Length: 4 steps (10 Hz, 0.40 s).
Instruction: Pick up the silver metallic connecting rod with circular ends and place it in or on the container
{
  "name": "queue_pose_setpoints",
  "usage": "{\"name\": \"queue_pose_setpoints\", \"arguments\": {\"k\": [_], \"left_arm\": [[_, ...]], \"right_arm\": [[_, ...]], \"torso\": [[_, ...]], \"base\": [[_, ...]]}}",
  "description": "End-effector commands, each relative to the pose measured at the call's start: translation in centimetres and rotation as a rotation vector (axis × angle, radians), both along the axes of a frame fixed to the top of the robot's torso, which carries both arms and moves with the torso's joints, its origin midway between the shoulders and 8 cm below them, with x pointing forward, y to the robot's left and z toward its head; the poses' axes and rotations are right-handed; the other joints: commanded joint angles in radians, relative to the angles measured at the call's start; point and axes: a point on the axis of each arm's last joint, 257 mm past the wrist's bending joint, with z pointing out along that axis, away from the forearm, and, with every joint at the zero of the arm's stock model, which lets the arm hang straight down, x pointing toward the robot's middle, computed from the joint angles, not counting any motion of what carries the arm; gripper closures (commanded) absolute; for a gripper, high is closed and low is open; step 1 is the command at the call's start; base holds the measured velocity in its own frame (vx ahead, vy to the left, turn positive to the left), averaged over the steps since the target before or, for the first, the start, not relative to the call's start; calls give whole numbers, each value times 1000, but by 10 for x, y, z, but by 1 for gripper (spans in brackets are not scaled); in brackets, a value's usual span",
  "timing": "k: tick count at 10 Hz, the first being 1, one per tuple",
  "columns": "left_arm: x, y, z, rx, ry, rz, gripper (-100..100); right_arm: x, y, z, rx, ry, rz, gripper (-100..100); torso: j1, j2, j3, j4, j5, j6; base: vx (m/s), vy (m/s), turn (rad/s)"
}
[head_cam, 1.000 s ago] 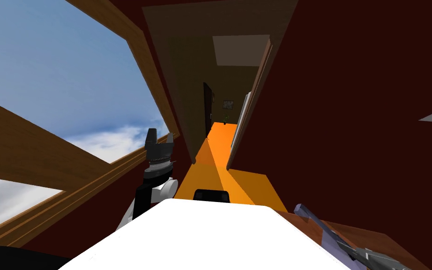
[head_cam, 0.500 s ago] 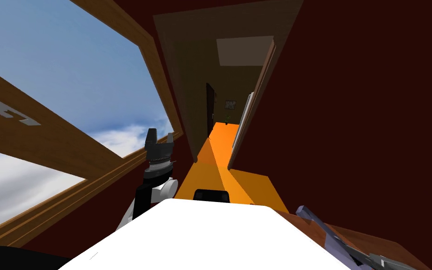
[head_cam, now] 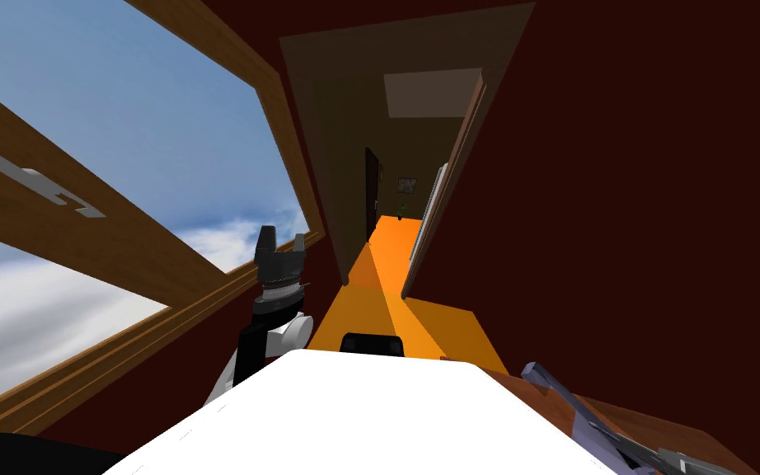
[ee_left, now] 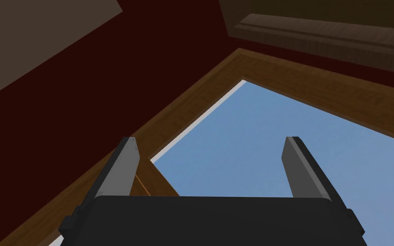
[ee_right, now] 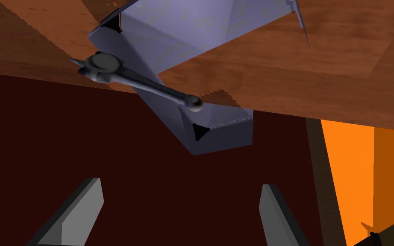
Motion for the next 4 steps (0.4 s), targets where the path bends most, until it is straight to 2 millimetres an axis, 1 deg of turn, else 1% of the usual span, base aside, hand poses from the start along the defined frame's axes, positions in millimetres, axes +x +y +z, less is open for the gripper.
{"name": "queue_pose_setpoints", "arguments": {"k": [1,4], "left_arm": [[0,0,0,0,0,0,0],[0,0,0,0,0,0,0]], "right_arm": [[0,0,0,0,0,0,0],[0,0,0,0,0,0,0]], "torso": [[0,0,0,0,0,0],[0,0,0,0,0,0]], "base": [[0,0,0],[0,0,0]]}}
